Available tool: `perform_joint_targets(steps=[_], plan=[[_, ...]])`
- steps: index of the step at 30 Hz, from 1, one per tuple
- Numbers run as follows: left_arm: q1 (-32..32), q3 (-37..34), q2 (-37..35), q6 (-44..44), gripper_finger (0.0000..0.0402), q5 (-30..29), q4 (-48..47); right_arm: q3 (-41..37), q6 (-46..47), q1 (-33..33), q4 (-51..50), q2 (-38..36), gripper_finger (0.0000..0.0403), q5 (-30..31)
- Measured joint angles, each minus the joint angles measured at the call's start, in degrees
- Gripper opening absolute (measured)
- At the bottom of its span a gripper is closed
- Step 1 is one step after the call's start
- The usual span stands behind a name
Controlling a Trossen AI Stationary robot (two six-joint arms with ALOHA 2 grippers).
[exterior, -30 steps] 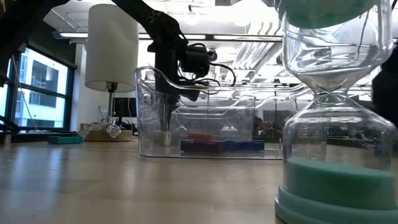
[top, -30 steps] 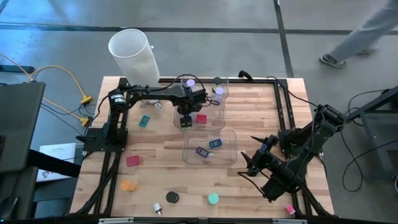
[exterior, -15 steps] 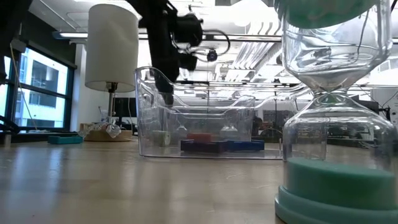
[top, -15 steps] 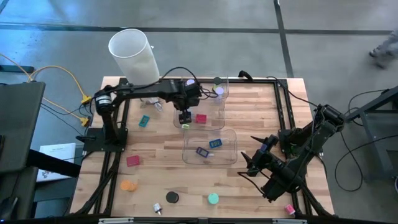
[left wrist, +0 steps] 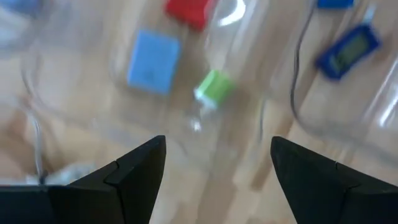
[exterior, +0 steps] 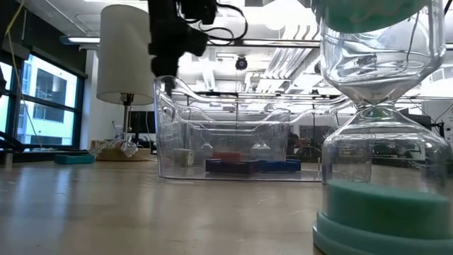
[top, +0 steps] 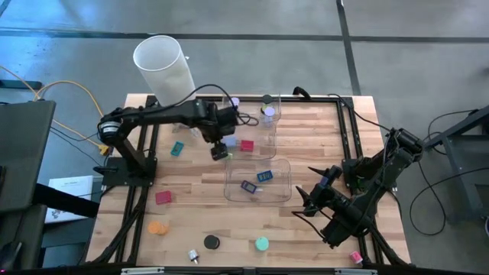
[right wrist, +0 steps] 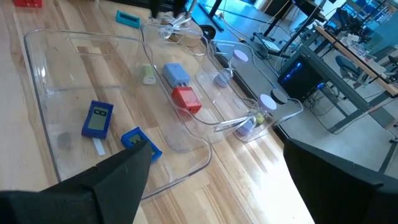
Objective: Pick & Place Office items
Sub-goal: Put the light blue digital timer into the bottom transparent bin
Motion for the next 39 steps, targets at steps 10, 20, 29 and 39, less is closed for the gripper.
perform_joint_targets(steps=[10,20,29,39], plan=[[-2.71,0.00,-0.06,-12.65,0.0283,0.00,-13.55,0.00,0.00,-0.02,0.00,0.00,0.0354,0.06],[-4.98,-0.02,-0.06,-27.47,0.0282,-3.29,-20.12,0.00,0.00,-0.02,0.00,0.00,0.0354,-0.18],[-8.29,-0.07,-0.06,-34.66,0.0282,-6.19,-23.30,0.00,0.02,0.00,0.24,0.00,0.0354,-0.58],[-8.93,-1.25,-2.63,-32.46,0.0282,-9.87,-23.23,0.00,0.02,0.00,0.82,0.00,0.0354,-1.94]])
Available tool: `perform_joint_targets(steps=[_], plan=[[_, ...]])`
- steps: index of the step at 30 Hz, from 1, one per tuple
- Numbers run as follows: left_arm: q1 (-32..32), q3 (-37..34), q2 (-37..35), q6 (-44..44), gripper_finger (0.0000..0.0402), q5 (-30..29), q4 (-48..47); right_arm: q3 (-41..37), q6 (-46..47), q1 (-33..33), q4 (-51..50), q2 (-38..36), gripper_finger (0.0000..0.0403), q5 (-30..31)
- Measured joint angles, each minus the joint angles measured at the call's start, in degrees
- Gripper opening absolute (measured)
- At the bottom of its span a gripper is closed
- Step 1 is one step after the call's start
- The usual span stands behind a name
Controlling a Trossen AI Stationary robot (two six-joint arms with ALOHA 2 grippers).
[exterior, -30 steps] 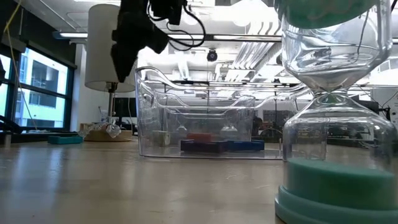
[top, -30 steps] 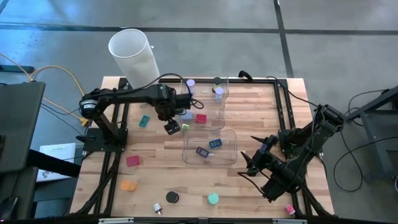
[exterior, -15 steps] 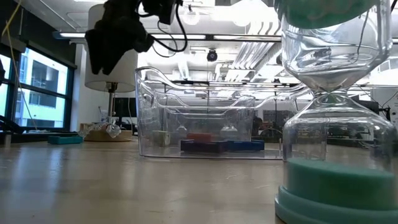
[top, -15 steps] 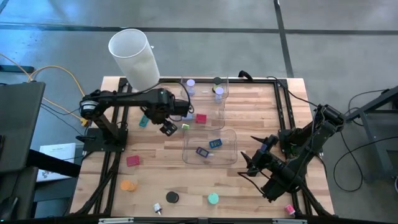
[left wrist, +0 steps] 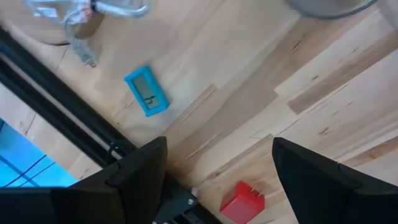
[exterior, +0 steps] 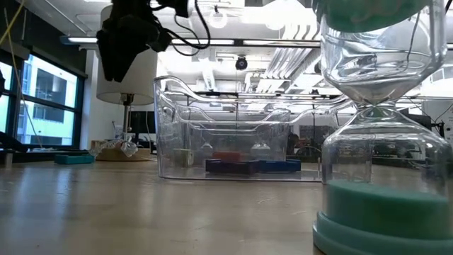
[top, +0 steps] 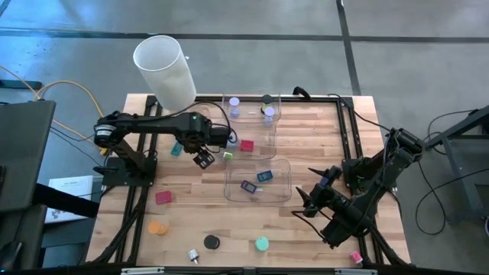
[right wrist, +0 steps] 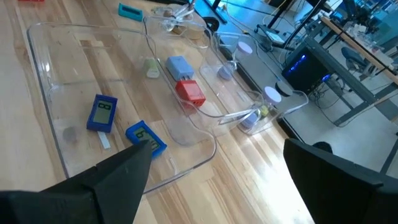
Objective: Pick & Place Office items
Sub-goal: Put the light blue digital timer into the bottom transparent bin
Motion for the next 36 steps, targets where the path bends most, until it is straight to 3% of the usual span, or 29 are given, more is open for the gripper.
perform_joint_targets(steps=[15,23,30,34,36], plan=[[0.06,-18.16,-19.59,-11.76,0.0282,-4.08,5.44,0.00,0.00,-0.35,0.21,0.00,0.0354,2.11],[0.06,-19.91,-20.24,-12.48,0.0282,-10.98,7.56,0.00,-0.32,-0.79,0.23,0.00,0.0354,2.01],[0.59,-19.93,-19.49,-19.53,0.0282,-16.31,8.89,0.00,-1.27,-0.74,0.51,0.00,0.0354,1.77],[1.83,-19.98,-18.52,-24.64,0.0282,-12.84,9.17,-0.02,-1.29,-0.74,0.73,0.00,0.0354,1.74],[2.68,-19.98,-17.85,-22.49,0.0282,-10.40,9.38,0.00,-1.29,-0.74,0.88,0.00,0.0354,1.71]])
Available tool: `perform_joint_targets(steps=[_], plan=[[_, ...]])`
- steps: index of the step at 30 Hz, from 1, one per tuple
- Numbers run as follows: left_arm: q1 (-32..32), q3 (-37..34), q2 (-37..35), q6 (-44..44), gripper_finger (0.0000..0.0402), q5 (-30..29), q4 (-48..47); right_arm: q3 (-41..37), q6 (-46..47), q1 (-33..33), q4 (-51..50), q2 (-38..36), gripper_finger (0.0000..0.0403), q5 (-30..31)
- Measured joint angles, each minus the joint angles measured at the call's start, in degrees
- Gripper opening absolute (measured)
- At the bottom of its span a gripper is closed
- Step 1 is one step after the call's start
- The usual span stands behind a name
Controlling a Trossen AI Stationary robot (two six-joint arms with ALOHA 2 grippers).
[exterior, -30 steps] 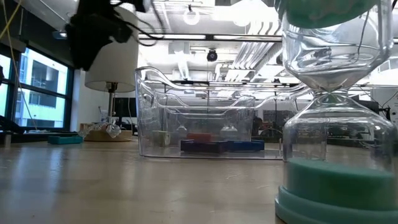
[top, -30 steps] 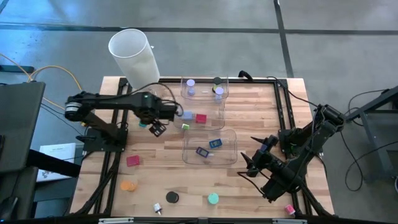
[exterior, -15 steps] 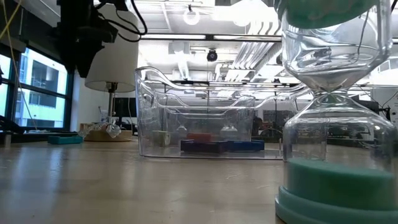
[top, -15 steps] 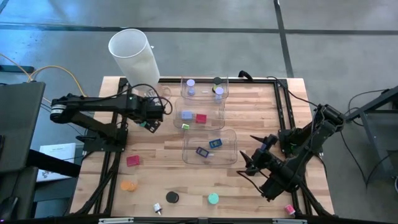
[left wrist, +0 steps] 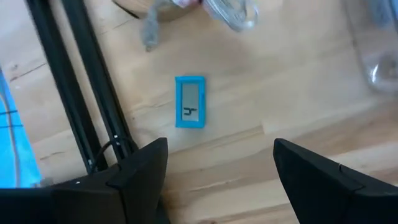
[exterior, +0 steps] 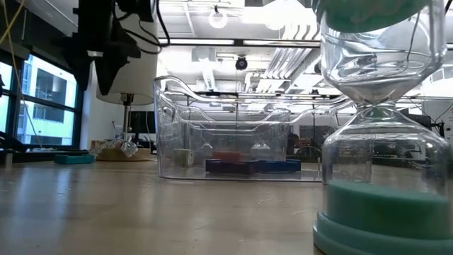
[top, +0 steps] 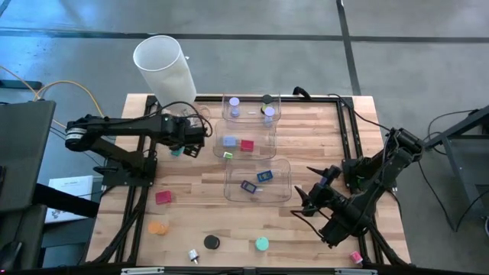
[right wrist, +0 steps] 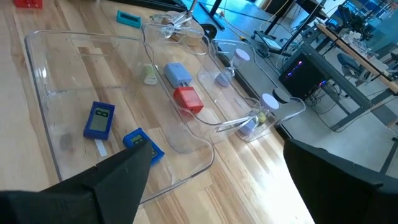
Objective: Pick & Place Office items
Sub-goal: Put the light blue digital timer into the bottom transparent bin
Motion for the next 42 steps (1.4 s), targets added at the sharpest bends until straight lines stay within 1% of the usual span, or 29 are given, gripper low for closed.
perform_joint_targets(steps=[2,7,9,12,16,19,24,29,42], plan=[[1.12,-0.11,0.94,3.65,0.0282,0.68,0.46,-0.02,0.00,0.00,0.05,0.00,0.0354,0.00],[5.58,-1.52,2.54,7.37,0.0282,3.37,1.69,-0.02,0.00,0.00,0.27,0.00,0.0354,-0.27],[7.34,-2.86,2.69,9.42,0.0282,5.33,2.53,-0.02,-0.10,0.00,0.50,0.00,0.0354,-0.64],[9.14,-5.55,2.69,12.03,0.0282,5.83,3.97,-0.02,-0.22,0.00,0.59,0.00,0.0354,-1.76],[10.16,-9.61,2.69,12.17,0.0282,5.42,5.93,-0.02,-0.22,0.00,0.68,0.00,0.0354,-1.66],[10.14,-12.76,2.67,13.14,0.0282,5.48,9.72,-0.02,-0.24,0.00,0.68,0.00,0.0354,-1.64],[10.31,-17.43,2.67,15.66,0.0282,8.05,15.75,-0.02,-0.24,0.00,0.81,0.00,0.0354,-1.52],[10.52,-18.01,2.65,15.74,0.0282,6.52,15.87,-0.02,-0.24,-0.02,0.81,0.00,0.0354,-1.38],[12.92,-18.23,2.65,18.16,0.0282,7.56,17.04,-0.02,-0.24,-0.02,1.12,0.00,0.0354,-1.44]])
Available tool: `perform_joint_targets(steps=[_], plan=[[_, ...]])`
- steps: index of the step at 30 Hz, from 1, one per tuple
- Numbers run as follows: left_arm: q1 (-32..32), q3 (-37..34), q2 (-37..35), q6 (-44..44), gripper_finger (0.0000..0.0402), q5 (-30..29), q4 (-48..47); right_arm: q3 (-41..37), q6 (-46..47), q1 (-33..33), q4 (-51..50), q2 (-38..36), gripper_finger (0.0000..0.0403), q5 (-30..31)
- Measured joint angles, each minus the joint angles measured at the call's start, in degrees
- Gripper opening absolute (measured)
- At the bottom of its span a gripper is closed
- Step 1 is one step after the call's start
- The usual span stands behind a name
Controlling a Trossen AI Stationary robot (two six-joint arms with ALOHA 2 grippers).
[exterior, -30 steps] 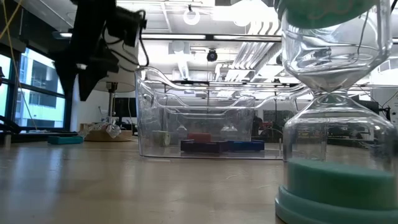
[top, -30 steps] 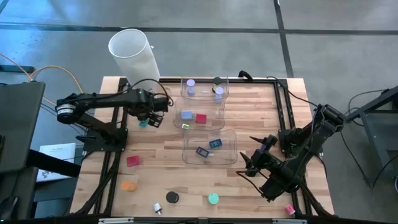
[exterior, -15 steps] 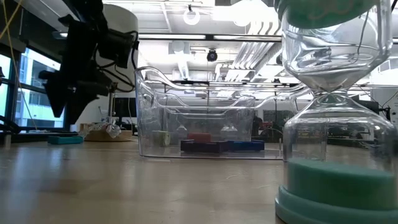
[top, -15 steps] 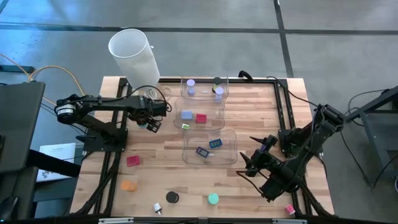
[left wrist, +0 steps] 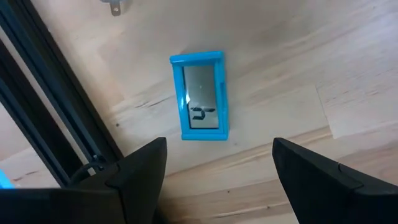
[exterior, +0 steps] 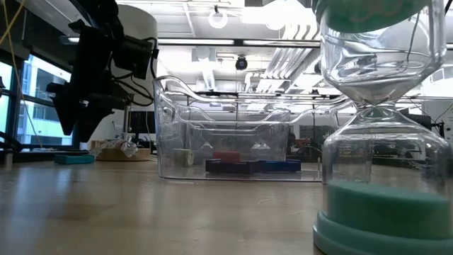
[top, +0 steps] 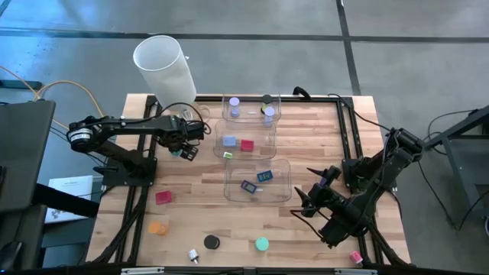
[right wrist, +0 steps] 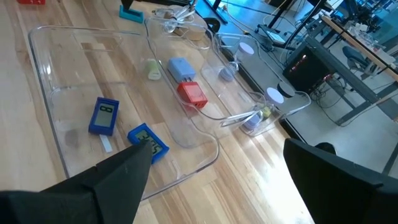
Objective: Pick & Place Office items
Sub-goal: Put the light blue digital timer into the bottom transparent bin
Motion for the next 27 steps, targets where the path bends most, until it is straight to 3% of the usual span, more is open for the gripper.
perform_joint_targets(steps=[15,27], plan=[[1.39,-0.39,-0.01,1.26,0.0282,0.20,2.00,0.00,-1.09,0.00,0.79,0.00,0.0354,0.09],[4.04,-7.21,-0.02,0.25,0.0282,0.90,6.04,0.00,-1.51,0.00,0.84,0.00,0.0354,0.15]])
